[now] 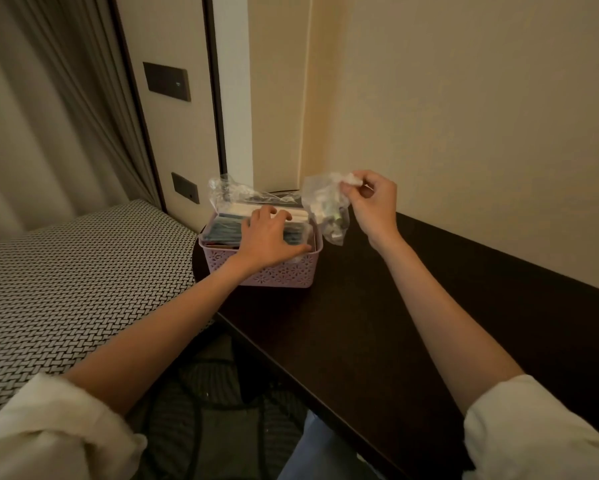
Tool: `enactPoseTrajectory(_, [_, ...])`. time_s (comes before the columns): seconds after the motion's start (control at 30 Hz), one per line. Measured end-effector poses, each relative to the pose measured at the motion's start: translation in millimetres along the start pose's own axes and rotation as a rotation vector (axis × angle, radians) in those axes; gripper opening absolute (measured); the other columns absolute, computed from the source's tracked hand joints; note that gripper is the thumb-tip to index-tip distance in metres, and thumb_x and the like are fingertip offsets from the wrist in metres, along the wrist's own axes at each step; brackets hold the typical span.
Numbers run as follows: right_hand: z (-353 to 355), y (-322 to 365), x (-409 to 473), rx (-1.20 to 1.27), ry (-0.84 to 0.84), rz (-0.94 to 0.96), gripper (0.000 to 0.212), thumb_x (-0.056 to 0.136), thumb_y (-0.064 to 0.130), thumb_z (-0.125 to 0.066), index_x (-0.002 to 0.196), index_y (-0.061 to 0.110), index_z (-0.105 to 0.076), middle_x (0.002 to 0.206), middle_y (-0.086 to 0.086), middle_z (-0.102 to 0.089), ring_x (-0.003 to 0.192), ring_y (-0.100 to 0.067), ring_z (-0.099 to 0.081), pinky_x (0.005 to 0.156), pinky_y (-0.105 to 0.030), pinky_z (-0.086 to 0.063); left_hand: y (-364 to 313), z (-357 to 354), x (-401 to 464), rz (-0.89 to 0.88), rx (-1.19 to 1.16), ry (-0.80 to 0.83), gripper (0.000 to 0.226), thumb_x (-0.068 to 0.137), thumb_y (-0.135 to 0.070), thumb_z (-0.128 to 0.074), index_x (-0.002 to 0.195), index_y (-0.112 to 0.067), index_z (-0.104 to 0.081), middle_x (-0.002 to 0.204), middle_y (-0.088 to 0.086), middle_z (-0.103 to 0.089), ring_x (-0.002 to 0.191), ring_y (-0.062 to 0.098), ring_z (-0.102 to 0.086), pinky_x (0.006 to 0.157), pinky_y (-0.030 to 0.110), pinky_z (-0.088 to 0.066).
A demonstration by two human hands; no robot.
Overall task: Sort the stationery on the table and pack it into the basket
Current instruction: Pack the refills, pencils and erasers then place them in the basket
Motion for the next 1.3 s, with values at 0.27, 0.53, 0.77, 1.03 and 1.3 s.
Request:
enactPoseTrajectory(0.27, [-19, -19, -3, 0.196, -0.108, -0.069, 0.01, 0.087, -0.001, -0.063, 0.092, 0.007, -0.065, 0.082, 0.003, -0.065, 0.071, 0.006, -0.062, 0.067, -0.012, -0.048, 1, -6, 18, 0.19, 0.056, 0.049, 0.074, 0.067, -0.063, -0.07, 0.119, -0.013, -0.053, 0.129, 0.013, -0.046, 0.122, 0.036, -0.042, 0.101, 0.059, -0.035])
enactPoseTrajectory(0.53, [-34, -35, -21, 0.411, -0.314, -0.166, 0.008, 0.088, -0.001, -0.062, 0.089, 0.007, -0.064, 0.081, 0.003, -0.064, 0.072, 0.005, -0.063, 0.069, -0.014, -0.049, 15, 3, 27, 0.138, -0.119, -0.136, 0.05, 0.072, -0.056, -0.069, 0.09, -0.01, -0.065, 0.093, 0.007, -0.063, 0.091, 0.026, -0.059, 0.077, 0.041, -0.051])
enactPoseTrajectory(0.77, [-38, -65, -57, 0.372, -0.415, -0.327, 0.008, 0.091, 0.005, -0.06, 0.094, 0.013, -0.062, 0.089, 0.005, -0.064, 0.081, 0.001, -0.063, 0.073, -0.017, -0.053, 15, 1, 28, 0.132, -0.116, -0.145, 0.041, 0.074, -0.044, -0.069, 0.095, -0.01, -0.067, 0.096, 0.009, -0.067, 0.093, 0.027, -0.06, 0.078, 0.04, -0.052])
enactPoseTrajectory(1.03, [-22, -60, -64, -0.012, -0.299, -0.238, 0.012, 0.08, 0.004, -0.07, 0.081, 0.011, -0.061, 0.076, 0.004, -0.06, 0.07, -0.008, -0.06, 0.067, -0.021, -0.051, 18, 4, 30, 0.135, -0.168, -0.153, 0.038, 0.077, -0.042, -0.069, 0.097, -0.009, -0.067, 0.095, 0.007, -0.067, 0.092, 0.024, -0.059, 0.073, 0.036, -0.05])
enactPoseTrajectory(1.3, [-49, -42, -43, -0.694, 0.055, 0.024, 0.011, 0.09, 0.006, -0.06, 0.1, 0.01, -0.063, 0.1, -0.005, -0.059, 0.088, -0.018, -0.06, 0.076, -0.031, -0.052, 19, 5, 30, 0.133, -0.175, -0.171, 0.035, 0.077, -0.04, -0.07, 0.093, -0.01, -0.065, 0.093, 0.007, -0.066, 0.09, 0.025, -0.06, 0.068, 0.034, -0.047])
Point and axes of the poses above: each hand's wrist, its own x-axis towards the middle knuckle, its own z-axis out of the back of the hand, y = z × x, the point moved 6 cm from there along x, towards the middle knuckle
